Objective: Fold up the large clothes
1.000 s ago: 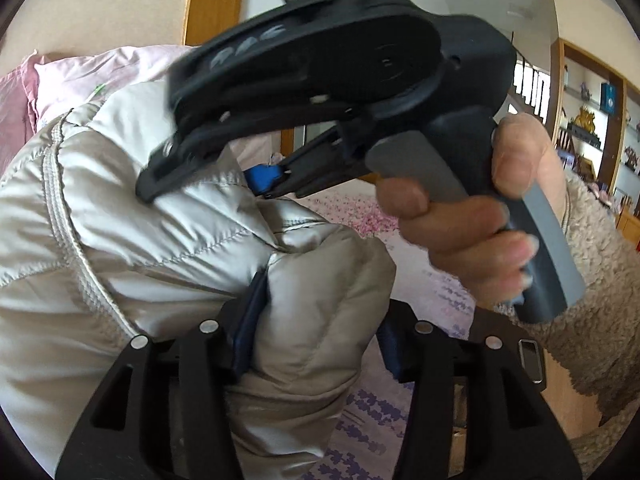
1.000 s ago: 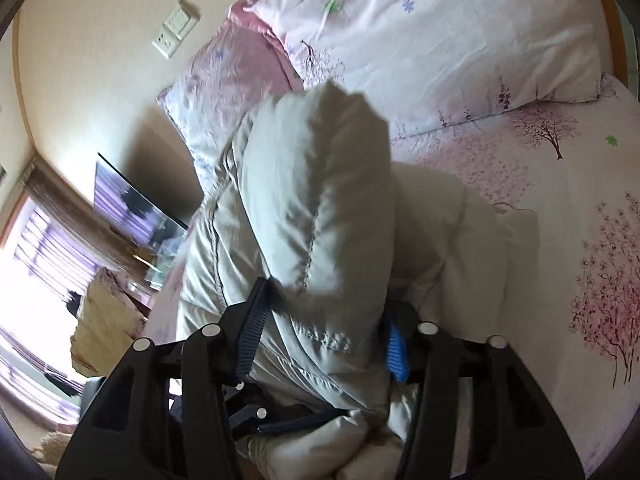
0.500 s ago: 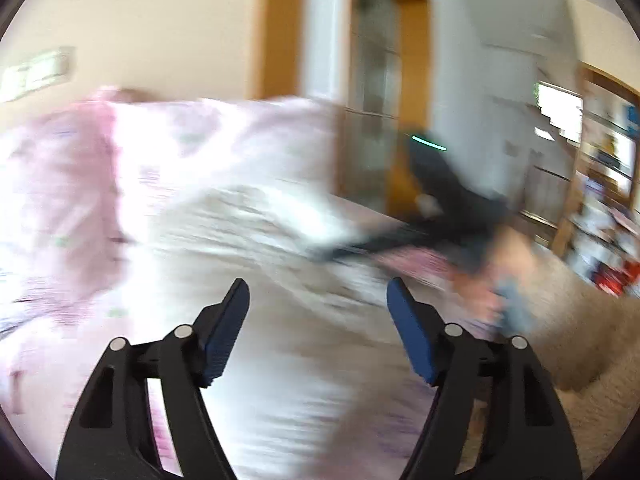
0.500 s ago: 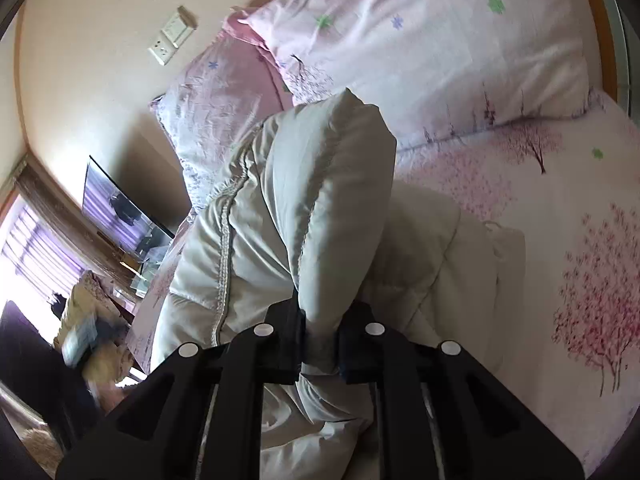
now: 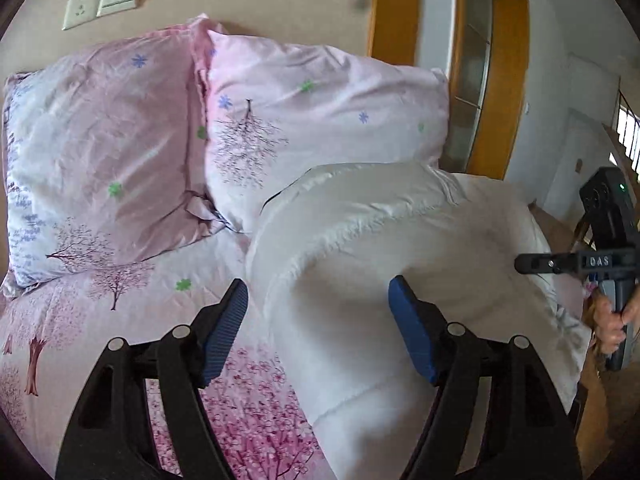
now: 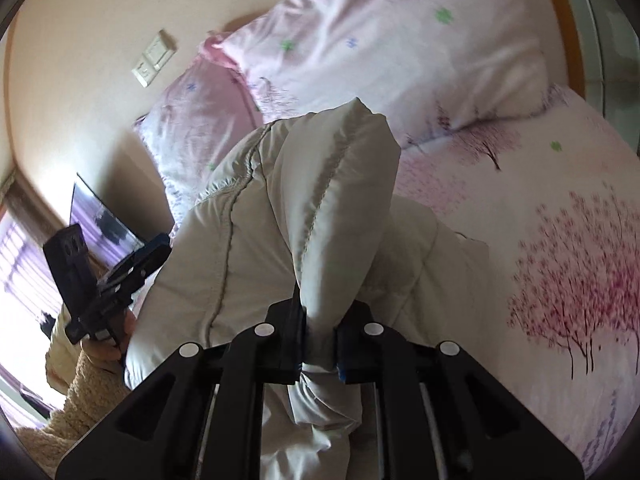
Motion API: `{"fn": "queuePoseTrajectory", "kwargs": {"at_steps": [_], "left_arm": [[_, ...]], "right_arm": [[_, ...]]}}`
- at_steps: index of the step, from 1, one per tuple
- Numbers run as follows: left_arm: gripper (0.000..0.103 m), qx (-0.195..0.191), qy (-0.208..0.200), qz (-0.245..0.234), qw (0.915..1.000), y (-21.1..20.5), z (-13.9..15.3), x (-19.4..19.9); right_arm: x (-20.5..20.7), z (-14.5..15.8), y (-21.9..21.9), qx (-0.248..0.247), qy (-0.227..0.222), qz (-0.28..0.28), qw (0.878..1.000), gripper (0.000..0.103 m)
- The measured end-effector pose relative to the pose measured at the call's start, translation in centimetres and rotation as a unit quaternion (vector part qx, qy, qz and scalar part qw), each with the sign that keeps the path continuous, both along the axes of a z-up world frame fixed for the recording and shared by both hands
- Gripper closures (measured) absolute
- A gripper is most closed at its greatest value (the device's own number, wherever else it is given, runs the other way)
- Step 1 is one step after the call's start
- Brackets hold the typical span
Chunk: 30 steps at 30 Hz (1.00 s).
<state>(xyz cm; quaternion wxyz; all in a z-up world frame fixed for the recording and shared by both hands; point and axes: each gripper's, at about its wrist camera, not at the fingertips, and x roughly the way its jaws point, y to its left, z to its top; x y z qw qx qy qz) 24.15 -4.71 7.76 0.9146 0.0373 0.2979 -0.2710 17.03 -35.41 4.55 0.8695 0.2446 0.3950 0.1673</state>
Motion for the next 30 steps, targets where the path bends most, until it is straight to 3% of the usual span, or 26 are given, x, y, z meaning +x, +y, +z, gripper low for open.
{"fn": "queuePoseTrajectory", "kwargs": {"at_steps": [6, 13, 22, 27, 28, 30], "left_arm": [[0.03, 0.065, -0.016, -0.005, 0.9977, -2.5, -1.0, -1.2], [0.029, 0.099, -0.005, -0.012, 0.995, -3.7, -2.0, -1.7], [0.029, 0.103, -0.001, -0.016, 0.9946, -4.4, -3.0, -1.4], [0.03, 0.121, -0.017, -0.02, 0.9924, -4.6, -2.9, -1.8], [0.03, 0.121, -0.017, -0.02, 0.9923, -4.6, -2.8, -1.8], [0.03, 0.118, -0.015, -0.021, 0.9927, -4.4, -2.8, -1.7]], "right_arm": [[1.5, -2.1, -1.1, 0.008, 0.032, 0.003, 0.999, 0.089], [3.4, -3.5, -1.7, 0.007, 0.068, 0.027, 0.997, 0.087], [3.8, -6.7, -3.7, 0.098, 0.092, 0.018, 0.991, 0.084], [1.3, -3.5, -2.8, 0.026, 0.061, -0.025, 0.998, 0.07], [-0.2, -2.0, -2.6, -0.004, 0.03, -0.046, 0.998, 0.065], [-2.1, -0.5, -2.3, -0.032, -0.012, -0.062, 0.997, 0.064]]}}
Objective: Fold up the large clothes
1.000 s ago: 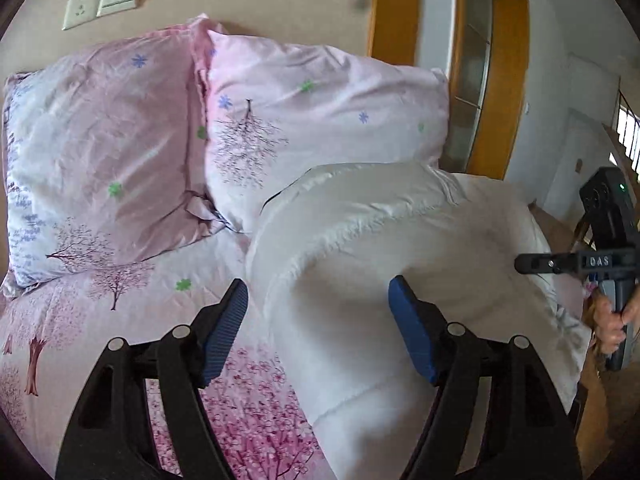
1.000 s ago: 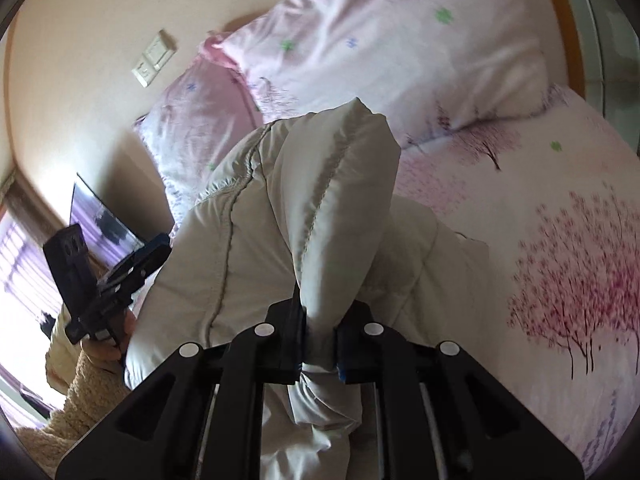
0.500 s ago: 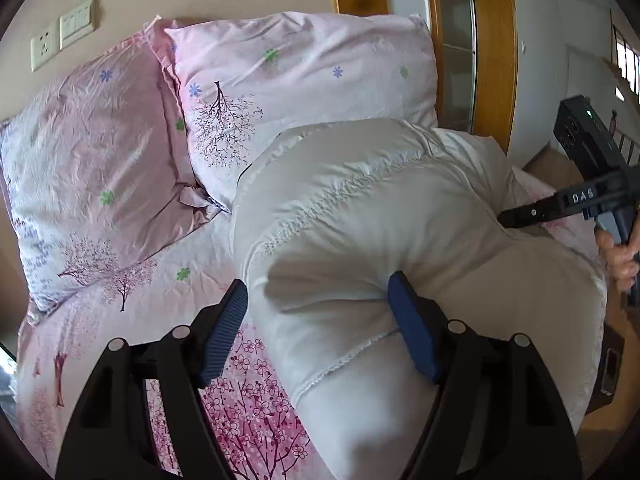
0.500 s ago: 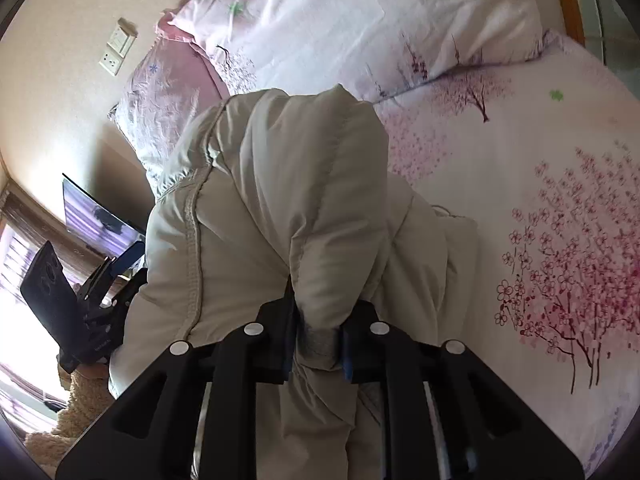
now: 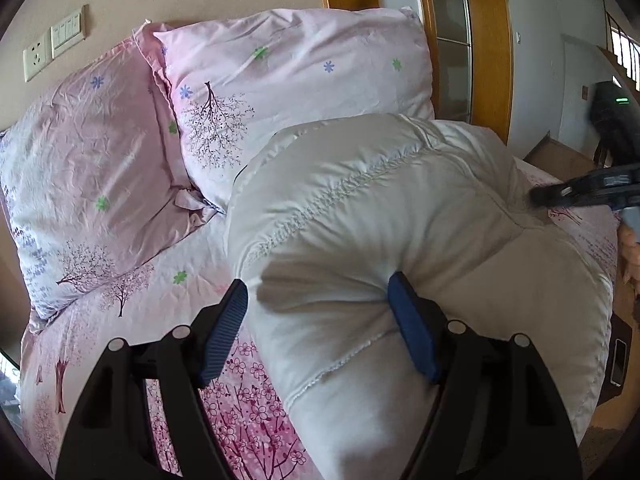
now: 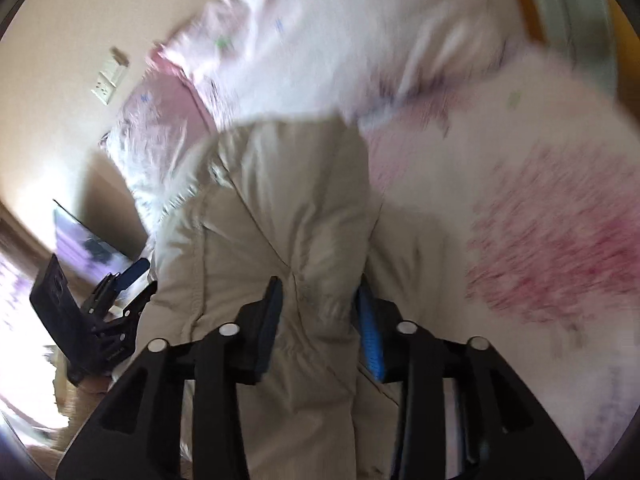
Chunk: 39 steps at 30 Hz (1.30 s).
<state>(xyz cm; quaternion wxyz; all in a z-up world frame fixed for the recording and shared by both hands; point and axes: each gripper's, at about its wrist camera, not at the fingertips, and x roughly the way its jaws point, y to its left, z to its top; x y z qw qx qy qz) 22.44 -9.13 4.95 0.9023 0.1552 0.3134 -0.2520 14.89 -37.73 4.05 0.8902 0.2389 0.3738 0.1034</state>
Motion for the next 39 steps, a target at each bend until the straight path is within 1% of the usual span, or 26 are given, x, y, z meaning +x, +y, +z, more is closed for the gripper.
{"fn": "queuePoseTrajectory", "kwargs": {"at_steps": [1, 3, 5, 8, 11, 12, 16, 21, 27, 29, 31, 33, 34, 36, 37, 39], "left_arm": [[0.03, -0.002, 0.001, 0.0, 1.0, 0.1, 0.0, 0.0], [0.03, -0.003, 0.0, 0.0, 1.0, 0.1, 0.0, 0.0], [0.03, -0.003, 0.0, 0.001, 1.0, 0.1, 0.0, 0.0], [0.03, -0.005, -0.001, 0.002, 1.0, 0.1, 0.0, 0.0], [0.03, -0.011, 0.0, 0.001, 0.9999, 0.2, 0.0, 0.0], [0.03, -0.012, 0.001, 0.001, 0.9999, 0.2, 0.0, -0.1], [0.03, -0.017, -0.002, -0.002, 0.9999, 0.1, -0.2, -0.3], [0.029, -0.025, -0.004, -0.003, 0.9997, 0.1, -0.5, -0.5], [0.029, -0.029, -0.008, -0.005, 0.9995, 0.0, -0.7, -0.6], [0.029, -0.027, -0.013, -0.004, 0.9995, 0.0, -0.8, -0.7], [0.029, -0.027, -0.016, -0.007, 0.9995, 0.1, -0.7, -0.7], [0.03, -0.019, -0.018, -0.011, 0.9996, 0.2, -0.6, -0.6], [0.03, -0.019, -0.017, -0.012, 0.9996, 0.2, -0.5, -0.6], [0.03, -0.02, -0.015, -0.012, 0.9996, 0.1, -0.5, -0.6], [0.03, -0.019, -0.015, -0.012, 0.9996, 0.1, -0.5, -0.6], [0.03, -0.019, -0.015, -0.01, 0.9997, 0.1, -0.5, -0.6]], "right_arm": [[-1.3, 0.7, 0.4, -0.011, -0.025, -0.002, 1.0, 0.065], [-2.9, 1.1, 1.4, -0.021, -0.045, 0.012, 0.999, 0.066], [-4.3, 0.7, 2.6, -0.031, -0.056, 0.033, 0.997, 0.077], [-5.3, -0.1, 3.8, -0.048, -0.059, 0.04, 0.996, 0.078], [-5.1, -1.7, 4.6, -0.072, -0.038, 0.039, 0.996, 0.078], [-5.0, -2.2, 4.7, -0.073, -0.033, 0.037, 0.996, 0.078], [-4.7, -4.1, 4.8, -0.053, -0.016, 0.031, 0.998, 0.078], [-4.4, -5.2, 4.9, -0.047, -0.003, 0.028, 0.998, 0.078], [-4.5, -6.1, 4.6, -0.022, -0.008, 0.024, 0.999, 0.078], [-4.5, -6.1, 4.5, -0.018, -0.004, 0.022, 1.0, 0.078], [-4.2, -5.3, 4.1, -0.014, 0.012, 0.027, 0.999, 0.077], [-3.6, -4.0, 2.9, 0.016, 0.032, 0.033, 0.999, 0.076], [-3.4, -2.8, 1.6, 0.046, 0.018, 0.025, 0.998, 0.075], [-2.7, -0.9, -0.5, 0.073, -0.012, -0.004, 0.997, 0.055], [-1.9, 0.0, -1.6, 0.079, -0.018, -0.024, 0.996, 0.04], [0.1, 0.6, -3.0, 0.085, -0.014, -0.044, 0.995, 0.039]]}}
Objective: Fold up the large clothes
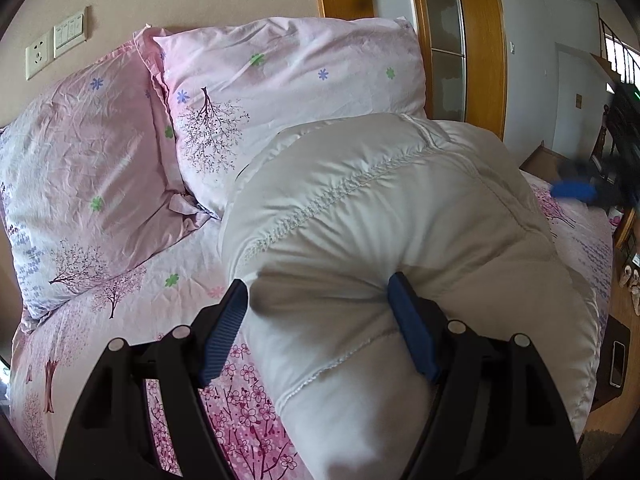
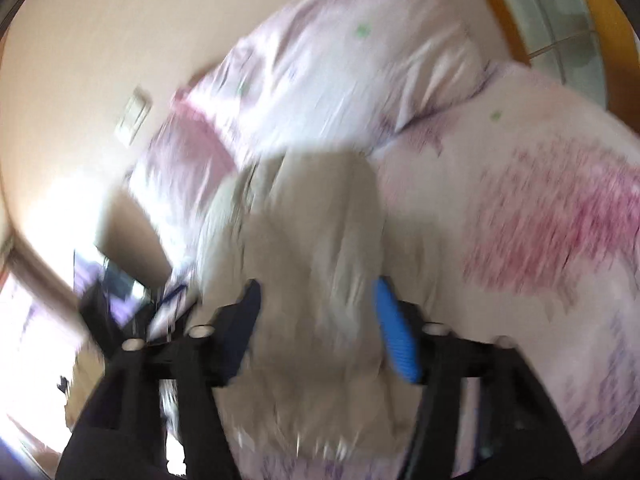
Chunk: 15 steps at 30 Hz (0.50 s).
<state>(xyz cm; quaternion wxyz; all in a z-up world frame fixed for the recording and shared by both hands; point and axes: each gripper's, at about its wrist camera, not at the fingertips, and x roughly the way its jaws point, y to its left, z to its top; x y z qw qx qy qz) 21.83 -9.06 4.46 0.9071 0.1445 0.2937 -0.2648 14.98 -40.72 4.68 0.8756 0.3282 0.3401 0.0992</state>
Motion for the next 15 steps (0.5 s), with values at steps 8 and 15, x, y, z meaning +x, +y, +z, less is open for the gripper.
{"fn": "queuePoseTrajectory", "kwargs": {"at_steps": [8, 15], "left_arm": [[0.03, 0.006, -0.006, 0.004, 1.0, -0.2, 0.4, -0.2], [0.023, -0.013, -0.034, 0.024, 0.9991, 0.7, 4.1, 2.8]], "right_arm": [[6.0, -4.2, -0.3, 0.059, 0.066, 0.005, 0.996, 0.083], [6.7, -5.7, 0.1, 0.024, 0.105, -0.001, 0.994, 0.087]]}}
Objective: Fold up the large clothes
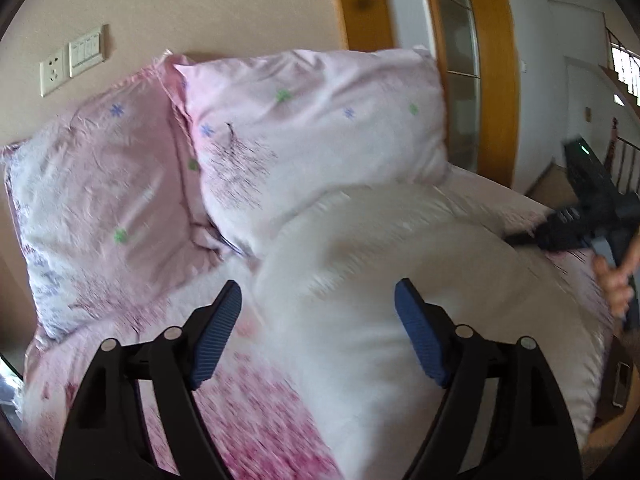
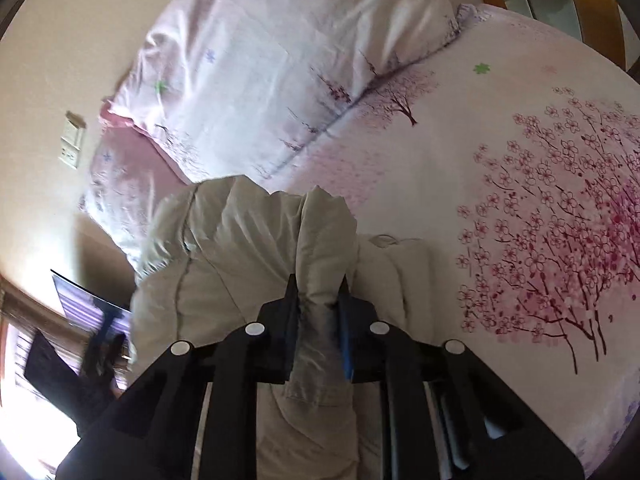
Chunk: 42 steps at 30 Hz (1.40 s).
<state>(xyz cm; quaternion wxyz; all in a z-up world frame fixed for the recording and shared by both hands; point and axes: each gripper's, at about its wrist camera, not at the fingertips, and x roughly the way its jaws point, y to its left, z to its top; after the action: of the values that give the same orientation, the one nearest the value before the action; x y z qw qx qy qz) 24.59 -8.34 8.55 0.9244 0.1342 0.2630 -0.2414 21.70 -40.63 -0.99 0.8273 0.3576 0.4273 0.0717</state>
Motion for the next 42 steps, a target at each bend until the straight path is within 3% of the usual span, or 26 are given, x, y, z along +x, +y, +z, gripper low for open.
{"fn": "queuePoseTrajectory", "kwargs": {"at_steps": [5, 7, 11, 15, 18, 20, 22, 24, 25, 29, 36, 42], "left_arm": [[0.023, 0.01, 0.035, 0.022, 0.9991, -0.6, -0.8, 4.8], [0.022, 0.007, 0.042, 0.018, 0.999, -0.8, -1.2, 5.4], [0.023, 0.04, 0.058, 0.016, 0.9974, -2.3, -3.0, 5.9], [0.025, 0.062, 0.064, 0.008, 0.996, -3.1, -3.5, 6.0], [0.026, 0.074, 0.062, 0.005, 0.9954, -3.4, -3.5, 6.0], [0.026, 0.074, 0.063, 0.004, 0.9953, -3.4, -3.5, 5.9], [0.026, 0.069, 0.066, 0.003, 0.9954, -3.3, -3.6, 6.0], [0.026, 0.062, 0.07, 0.003, 0.9956, -3.1, -3.6, 6.2], [0.026, 0.055, 0.073, 0.003, 0.9958, -3.0, -3.7, 6.3], [0.026, 0.037, 0.085, 0.002, 0.9957, -2.8, -4.0, 6.7], [0.026, 0.025, 0.095, 0.0, 0.9952, -3.1, -4.4, 7.1], [0.026, 0.016, 0.091, 0.006, 0.9957, -3.0, -4.5, 7.1]], "right_arm": [[0.8, -1.1, -0.2, 0.003, 0.022, 0.012, 1.0, 0.087], [1.2, -1.6, -0.3, 0.007, 0.029, 0.015, 0.999, 0.087], [1.6, -1.8, -0.2, 0.001, 0.03, 0.022, 0.999, 0.084], [0.8, 0.9, -0.3, -0.059, 0.018, 0.012, 0.998, 0.075], [-0.7, 4.0, -0.5, -0.097, -0.046, -0.01, 0.994, 0.075], [-0.7, 5.0, 0.3, -0.113, -0.068, 0.008, 0.991, 0.078], [0.0, 5.0, 1.6, -0.129, -0.067, 0.043, 0.988, 0.084], [1.3, 3.9, 2.6, -0.15, -0.037, 0.062, 0.986, 0.085], [2.2, 2.5, 2.7, -0.149, -0.007, 0.074, 0.986, 0.089], [3.6, -0.1, 1.8, -0.099, 0.028, 0.092, 0.99, 0.094], [4.2, -2.0, 1.5, -0.06, 0.051, 0.113, 0.991, 0.097], [4.4, -2.2, 1.6, -0.056, 0.049, 0.117, 0.99, 0.097]]}}
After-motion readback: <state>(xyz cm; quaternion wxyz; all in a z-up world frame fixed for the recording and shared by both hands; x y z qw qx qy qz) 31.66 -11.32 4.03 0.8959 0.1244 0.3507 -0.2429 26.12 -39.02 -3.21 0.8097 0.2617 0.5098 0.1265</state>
